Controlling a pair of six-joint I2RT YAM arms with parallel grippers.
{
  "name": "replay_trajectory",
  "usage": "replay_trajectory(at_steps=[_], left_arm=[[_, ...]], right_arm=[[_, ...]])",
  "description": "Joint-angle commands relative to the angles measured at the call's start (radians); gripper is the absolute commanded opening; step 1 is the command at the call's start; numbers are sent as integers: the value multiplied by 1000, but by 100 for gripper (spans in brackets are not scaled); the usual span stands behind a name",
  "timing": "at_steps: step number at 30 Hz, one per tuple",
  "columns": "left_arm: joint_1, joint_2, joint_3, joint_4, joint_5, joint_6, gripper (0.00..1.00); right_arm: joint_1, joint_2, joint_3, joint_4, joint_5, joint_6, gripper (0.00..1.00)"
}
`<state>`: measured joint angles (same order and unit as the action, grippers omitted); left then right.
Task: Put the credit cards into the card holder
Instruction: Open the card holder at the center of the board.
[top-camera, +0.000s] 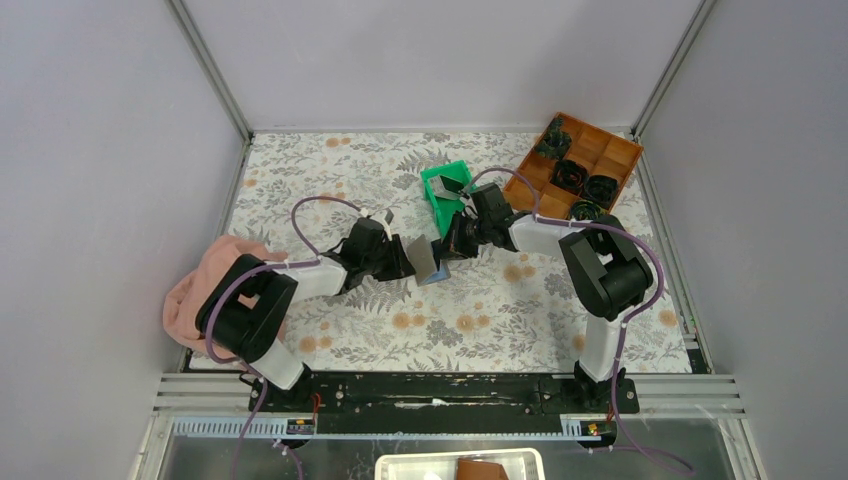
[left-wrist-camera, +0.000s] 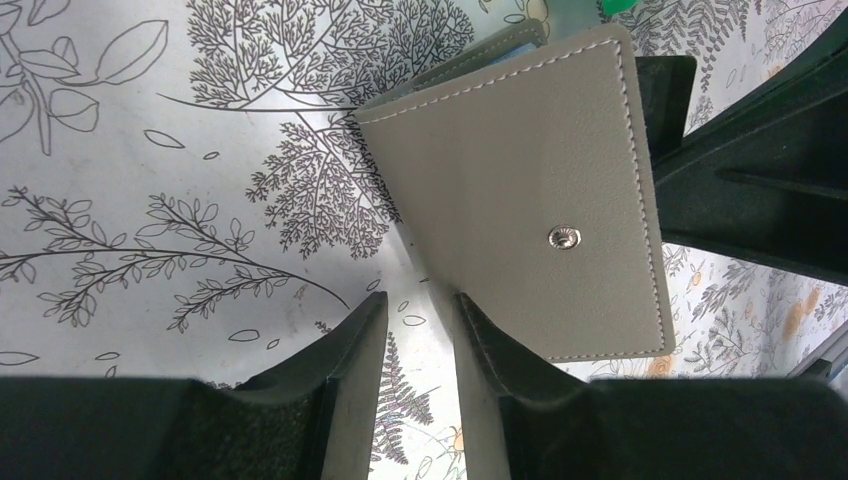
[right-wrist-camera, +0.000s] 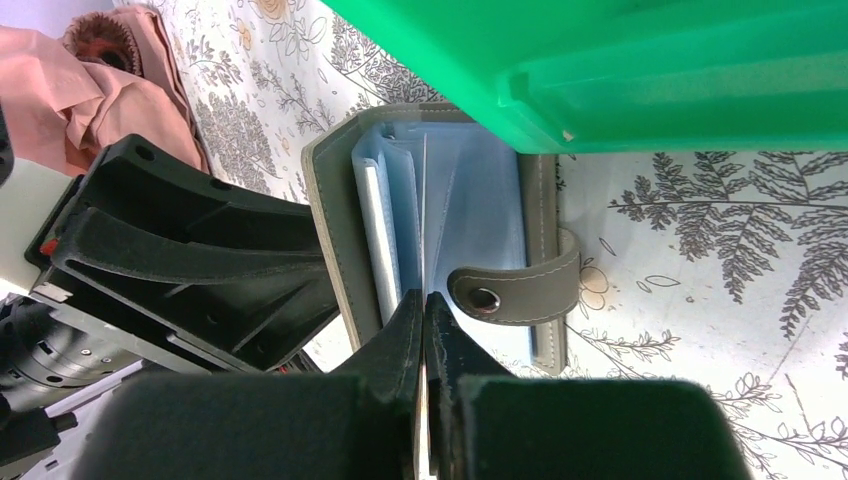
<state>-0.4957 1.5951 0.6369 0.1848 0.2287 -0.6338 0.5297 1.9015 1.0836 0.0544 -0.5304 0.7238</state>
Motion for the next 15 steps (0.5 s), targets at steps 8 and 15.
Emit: replay_trajectory(at_steps=[8, 15], left_arm=[[-7, 82, 4, -12, 32, 23, 39], [-8, 148, 64, 18, 53, 46, 40]], right_arm=[[28, -57, 91, -61, -34, -66, 0], [50, -80, 97, -123, -18, -118, 0]])
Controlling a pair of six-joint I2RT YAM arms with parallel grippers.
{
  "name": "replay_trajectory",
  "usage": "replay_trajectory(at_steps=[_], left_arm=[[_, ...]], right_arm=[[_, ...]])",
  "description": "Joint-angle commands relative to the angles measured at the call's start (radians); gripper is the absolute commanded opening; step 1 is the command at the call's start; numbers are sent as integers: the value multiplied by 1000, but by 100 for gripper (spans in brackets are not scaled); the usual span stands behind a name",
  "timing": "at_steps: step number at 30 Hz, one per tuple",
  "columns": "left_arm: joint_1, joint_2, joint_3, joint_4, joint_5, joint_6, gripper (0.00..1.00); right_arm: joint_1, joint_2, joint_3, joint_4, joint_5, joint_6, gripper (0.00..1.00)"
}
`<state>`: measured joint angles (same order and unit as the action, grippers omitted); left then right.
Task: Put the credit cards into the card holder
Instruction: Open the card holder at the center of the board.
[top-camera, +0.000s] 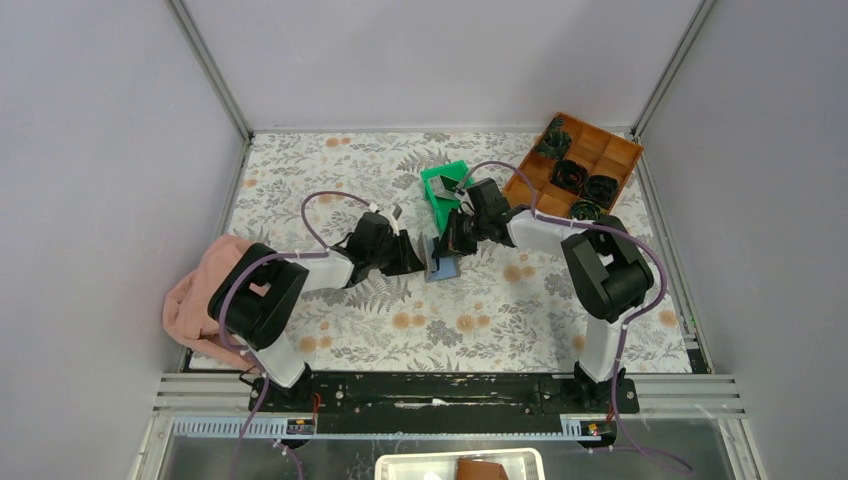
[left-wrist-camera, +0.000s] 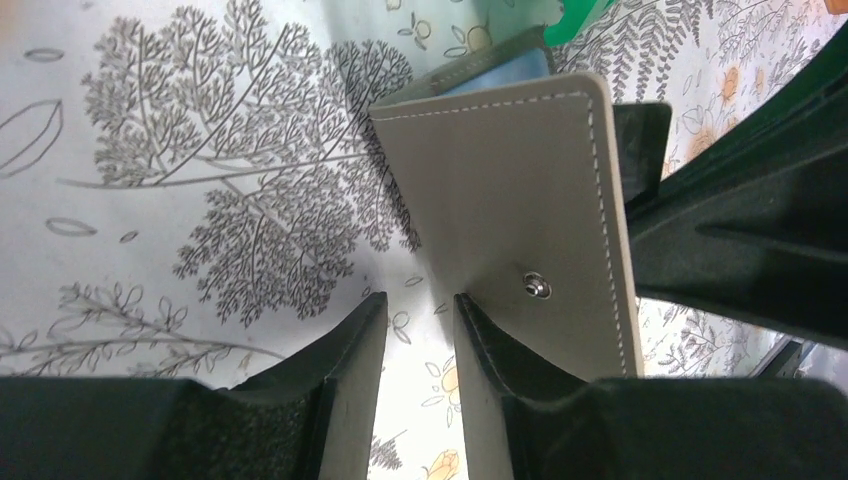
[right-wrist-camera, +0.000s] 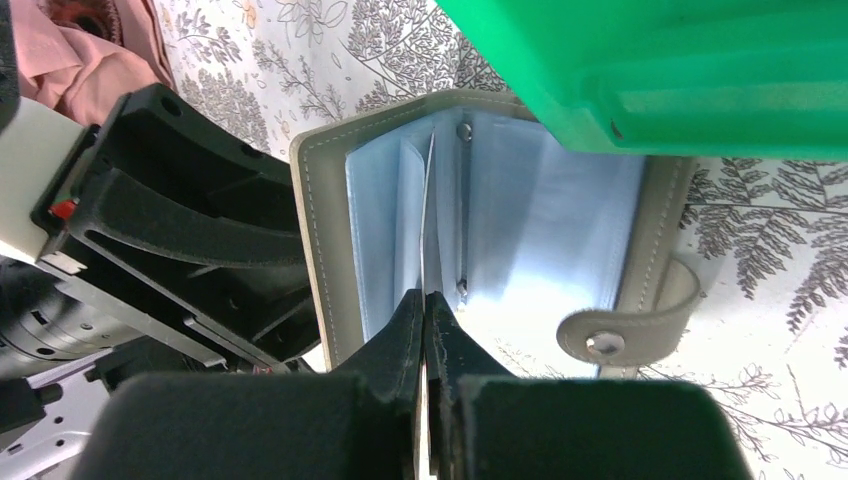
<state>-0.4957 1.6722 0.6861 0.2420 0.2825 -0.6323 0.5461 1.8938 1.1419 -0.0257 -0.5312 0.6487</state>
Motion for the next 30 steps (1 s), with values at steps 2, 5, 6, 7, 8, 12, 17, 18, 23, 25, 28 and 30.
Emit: replay_trajectory(at_steps=[2, 5, 6, 7, 8, 12, 17, 18, 23, 25, 28, 30], left_arm=[[-7, 84, 27, -43, -8, 52, 40], [-8, 88, 24, -43, -19, 47, 41], [-7, 88, 19, -40, -23, 42, 41], [-8, 86, 14, -40, -26, 38, 41], [-7, 84, 6, -43, -32, 36, 41], [-8, 74, -6, -65, -50, 38, 41], [-7, 74, -3, -106, -68, 50, 42], [-7, 75, 0, -116, -70, 55, 42], [-6, 77, 7, -148, -79, 72, 42], [-6, 74, 10, -155, -79, 75, 42], [-5, 68, 12, -179, -101, 74, 42], [-4, 45, 7, -198, -119, 63, 43]], right_arm=[[36, -82, 40, -63, -8, -60, 0], [45, -91, 50, -91, 2, -84, 0], [47, -91, 56, -99, 7, -93, 0], [50, -91, 61, -103, 8, -97, 0], [51, -90, 68, -105, 9, -99, 0], [66, -78, 107, -131, 26, -122, 0], [98, -62, 165, -177, 79, -160, 0], [104, -58, 173, -184, 88, -163, 0], [128, -35, 213, -204, 106, -168, 0], [133, -24, 227, -211, 108, -169, 0], [140, -13, 233, -211, 115, -169, 0], [146, -4, 233, -211, 124, -172, 0]])
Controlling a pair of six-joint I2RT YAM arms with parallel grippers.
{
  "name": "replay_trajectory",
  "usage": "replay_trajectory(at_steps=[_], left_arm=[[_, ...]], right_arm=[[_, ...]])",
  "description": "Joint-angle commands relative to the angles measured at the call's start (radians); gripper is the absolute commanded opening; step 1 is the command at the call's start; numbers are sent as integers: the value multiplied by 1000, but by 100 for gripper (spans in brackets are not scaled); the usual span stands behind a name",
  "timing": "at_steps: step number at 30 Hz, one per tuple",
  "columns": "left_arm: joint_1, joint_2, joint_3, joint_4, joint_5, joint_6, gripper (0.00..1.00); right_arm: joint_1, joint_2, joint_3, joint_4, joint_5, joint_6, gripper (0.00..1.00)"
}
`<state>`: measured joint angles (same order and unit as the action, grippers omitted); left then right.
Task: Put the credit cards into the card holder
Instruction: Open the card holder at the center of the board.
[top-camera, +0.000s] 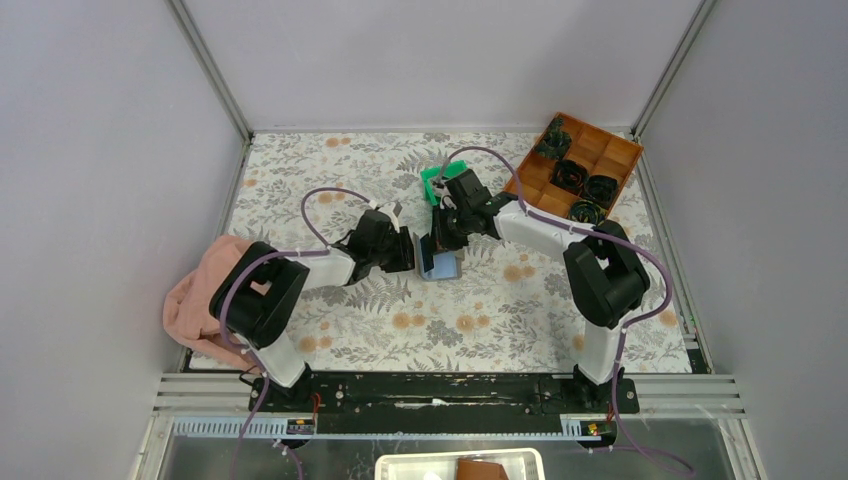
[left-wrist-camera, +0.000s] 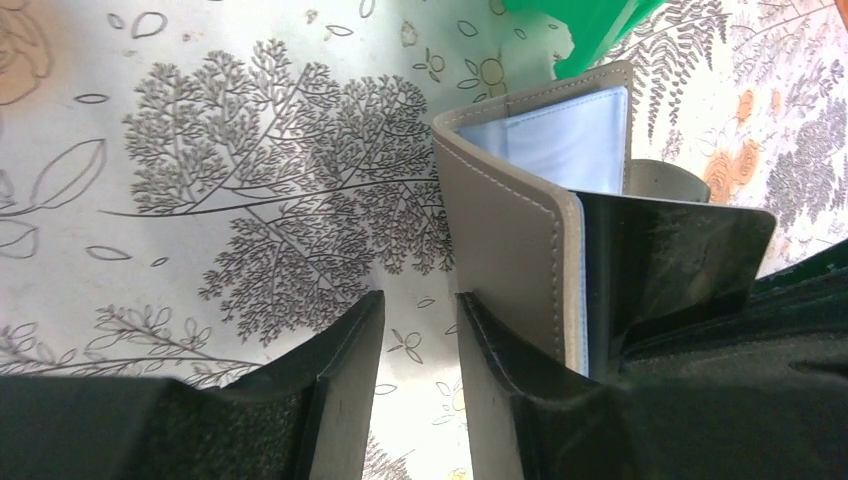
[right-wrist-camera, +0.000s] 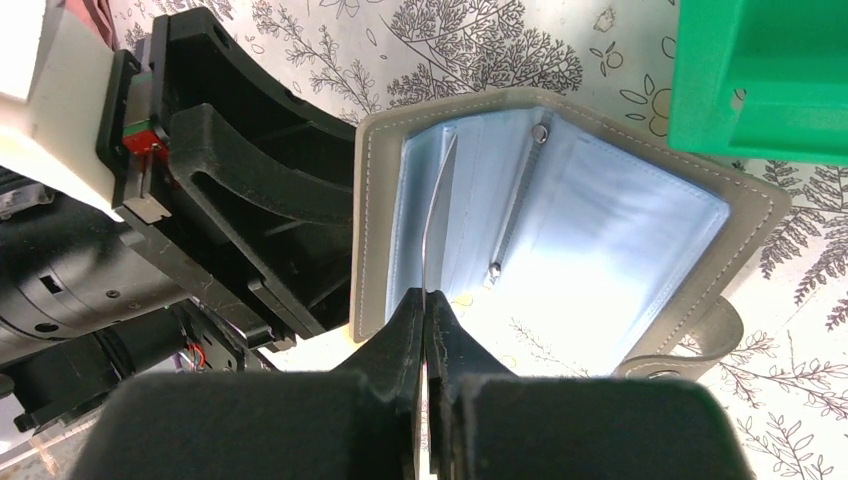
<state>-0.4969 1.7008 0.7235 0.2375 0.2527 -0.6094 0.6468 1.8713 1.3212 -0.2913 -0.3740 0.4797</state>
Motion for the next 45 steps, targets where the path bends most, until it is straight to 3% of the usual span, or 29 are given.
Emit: replay_trajectory(at_steps=[1, 19, 32, 45], left_arm=[[-2, 4, -34, -204, -100, 36, 44], [2, 5, -17, -358, -198, 48, 46], [1, 15, -18, -364, -198, 39, 46], [3, 18, -14, -370, -189, 45, 46]], right_arm=[[48, 25, 56, 52, -27, -8, 0], [106, 41, 129, 55, -5, -2, 0], [108, -16, 80, 96, 8, 19, 0], [78, 41, -9, 144, 67, -12, 0]])
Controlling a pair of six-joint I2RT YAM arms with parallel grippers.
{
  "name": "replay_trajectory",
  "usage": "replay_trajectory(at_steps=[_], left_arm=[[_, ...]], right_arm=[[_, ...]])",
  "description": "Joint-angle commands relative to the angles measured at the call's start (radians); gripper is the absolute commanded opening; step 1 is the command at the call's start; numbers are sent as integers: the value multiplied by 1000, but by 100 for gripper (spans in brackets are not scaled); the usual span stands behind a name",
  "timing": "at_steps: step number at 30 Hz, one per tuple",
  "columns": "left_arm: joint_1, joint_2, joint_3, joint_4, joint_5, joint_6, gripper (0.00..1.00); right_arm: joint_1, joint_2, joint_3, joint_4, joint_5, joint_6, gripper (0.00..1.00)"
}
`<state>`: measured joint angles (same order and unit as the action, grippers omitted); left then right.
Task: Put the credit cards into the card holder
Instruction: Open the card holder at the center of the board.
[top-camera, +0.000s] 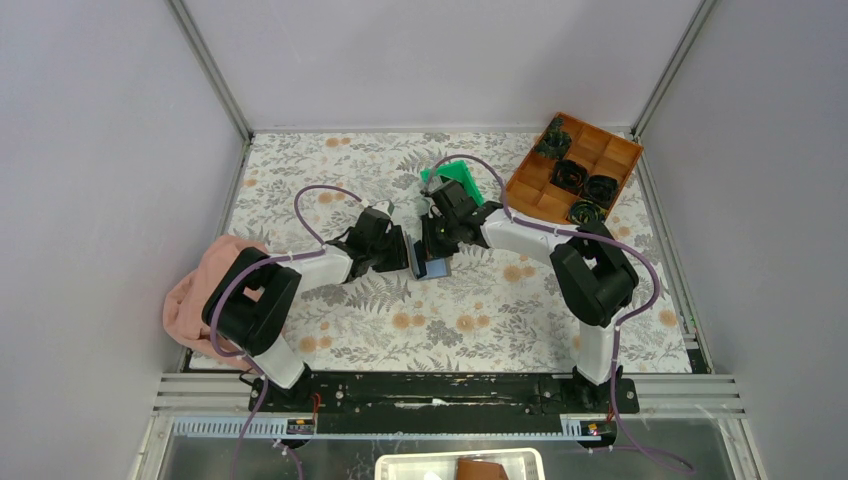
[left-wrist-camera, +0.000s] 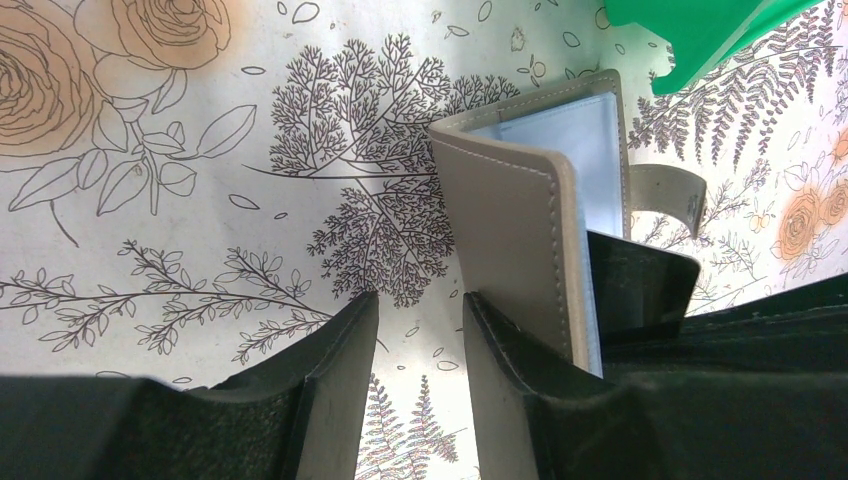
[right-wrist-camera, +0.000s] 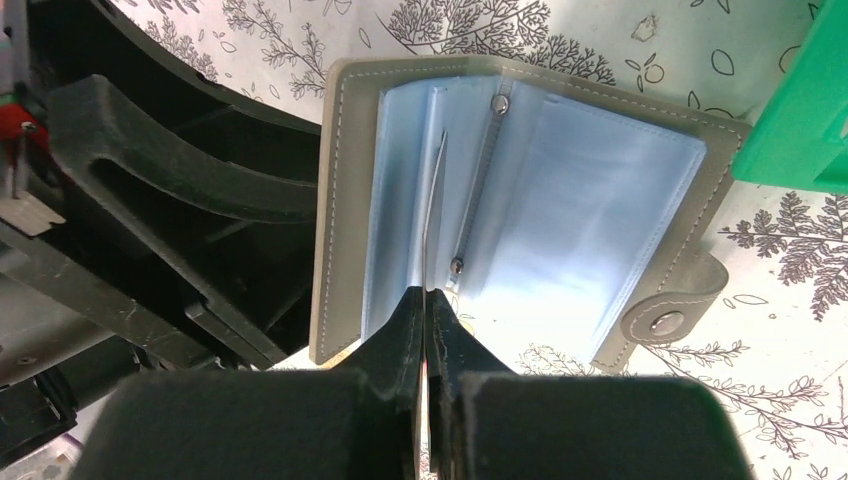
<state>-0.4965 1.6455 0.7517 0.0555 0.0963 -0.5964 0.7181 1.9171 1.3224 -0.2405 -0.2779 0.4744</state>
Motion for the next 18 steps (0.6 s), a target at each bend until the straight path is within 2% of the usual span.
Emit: replay_trajectory(at_steps=[1, 11, 18], left_arm=[[3, 75, -42, -188, -31, 32, 46], [6, 77, -44, -190, -22, 32, 46], [7, 74, -51, -190, -13, 28, 46]], right_arm=[[2, 1, -13, 99, -35, -5, 0], [-71, -3, -156, 258, -125, 83, 0], [-131, -45, -328, 515, -230, 248, 0]])
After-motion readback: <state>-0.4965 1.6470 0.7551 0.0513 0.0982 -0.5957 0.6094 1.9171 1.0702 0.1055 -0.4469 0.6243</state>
